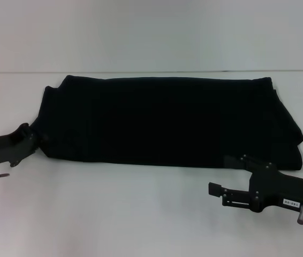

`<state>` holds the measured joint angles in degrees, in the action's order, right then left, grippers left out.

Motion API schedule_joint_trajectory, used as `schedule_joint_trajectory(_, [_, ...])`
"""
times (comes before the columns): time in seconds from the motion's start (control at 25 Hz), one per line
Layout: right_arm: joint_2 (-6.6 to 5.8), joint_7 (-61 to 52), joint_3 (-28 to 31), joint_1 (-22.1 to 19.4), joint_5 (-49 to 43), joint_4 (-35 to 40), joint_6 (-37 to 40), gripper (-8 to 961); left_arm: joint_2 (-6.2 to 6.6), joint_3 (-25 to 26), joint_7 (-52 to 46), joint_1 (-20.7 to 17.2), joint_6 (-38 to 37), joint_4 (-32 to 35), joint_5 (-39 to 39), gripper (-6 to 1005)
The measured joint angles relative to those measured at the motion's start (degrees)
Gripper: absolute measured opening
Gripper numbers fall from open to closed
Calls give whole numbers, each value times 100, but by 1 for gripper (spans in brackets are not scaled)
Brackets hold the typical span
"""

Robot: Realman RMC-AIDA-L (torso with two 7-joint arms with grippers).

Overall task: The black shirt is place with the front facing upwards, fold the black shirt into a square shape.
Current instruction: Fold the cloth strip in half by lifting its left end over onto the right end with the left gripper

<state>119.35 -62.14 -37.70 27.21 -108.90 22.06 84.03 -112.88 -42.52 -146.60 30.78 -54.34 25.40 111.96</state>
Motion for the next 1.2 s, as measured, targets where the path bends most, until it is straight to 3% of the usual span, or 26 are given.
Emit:
schedule_joint_trajectory(0.36, [4, 0, 0, 56, 0, 0, -25, 946, -43, 66, 183, -36, 90, 17, -55, 70])
schedule_joint_trajectory(0.64, [8, -12, 26, 70, 15, 0, -32, 946, -23, 881, 605, -278, -202, 33, -70, 46])
schedule_joint_trajectory(1.2, [9, -309, 53, 122, 25, 144, -71, 946, 432, 1948, 790, -889, -465, 253, -9, 49])
